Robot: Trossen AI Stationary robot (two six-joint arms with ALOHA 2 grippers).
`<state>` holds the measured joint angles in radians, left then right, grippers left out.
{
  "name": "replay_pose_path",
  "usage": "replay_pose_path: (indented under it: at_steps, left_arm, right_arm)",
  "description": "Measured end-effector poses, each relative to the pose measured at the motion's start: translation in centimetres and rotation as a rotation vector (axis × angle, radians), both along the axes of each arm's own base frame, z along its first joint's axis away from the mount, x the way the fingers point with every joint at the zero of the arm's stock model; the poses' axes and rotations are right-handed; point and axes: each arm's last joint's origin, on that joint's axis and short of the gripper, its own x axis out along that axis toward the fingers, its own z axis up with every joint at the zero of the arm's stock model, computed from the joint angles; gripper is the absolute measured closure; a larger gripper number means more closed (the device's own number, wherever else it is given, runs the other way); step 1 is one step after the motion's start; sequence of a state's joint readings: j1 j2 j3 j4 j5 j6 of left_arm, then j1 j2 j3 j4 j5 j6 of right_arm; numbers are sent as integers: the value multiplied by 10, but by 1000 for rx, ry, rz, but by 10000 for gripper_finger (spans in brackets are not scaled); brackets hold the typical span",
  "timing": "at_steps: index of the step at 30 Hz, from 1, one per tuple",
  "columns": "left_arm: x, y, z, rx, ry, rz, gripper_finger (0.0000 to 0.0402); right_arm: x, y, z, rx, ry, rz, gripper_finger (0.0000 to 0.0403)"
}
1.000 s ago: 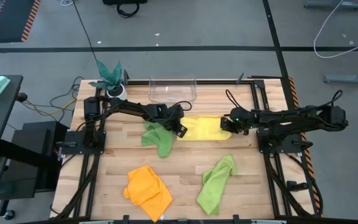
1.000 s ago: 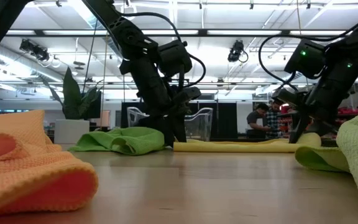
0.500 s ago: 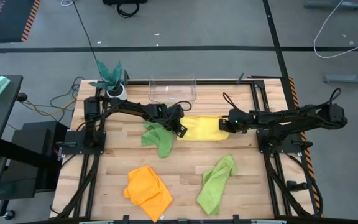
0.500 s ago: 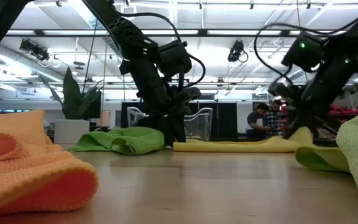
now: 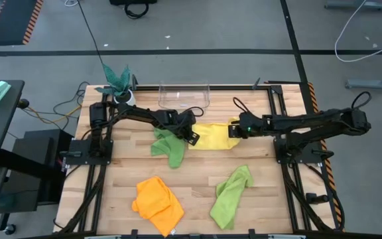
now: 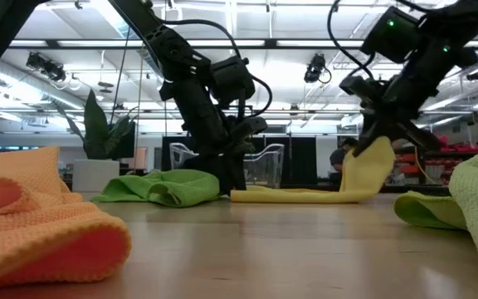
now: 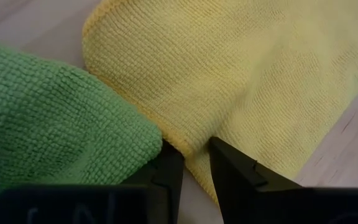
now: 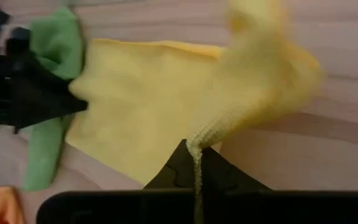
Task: Fold microfiber towels
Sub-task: Fold the yellow towel
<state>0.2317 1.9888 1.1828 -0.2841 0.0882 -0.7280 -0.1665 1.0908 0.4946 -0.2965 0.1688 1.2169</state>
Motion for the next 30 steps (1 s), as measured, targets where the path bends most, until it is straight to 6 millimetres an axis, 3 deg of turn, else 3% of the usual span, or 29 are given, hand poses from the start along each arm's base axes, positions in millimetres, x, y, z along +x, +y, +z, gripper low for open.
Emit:
replay_pose_path:
  at_steps: [8, 22, 30]
  left_arm:
    - [-1, 5, 0, -28, -13, 23, 326]
    - [2, 5, 1, -21, -40, 27, 351]
    - [-7, 7, 16, 20, -11, 0, 346]
  right_arm:
    - [19, -3, 14, -24, -7, 39, 402]
    - [101, -9, 26, -49, 44, 231, 402]
    - [129, -3, 18, -42, 72, 289, 403]
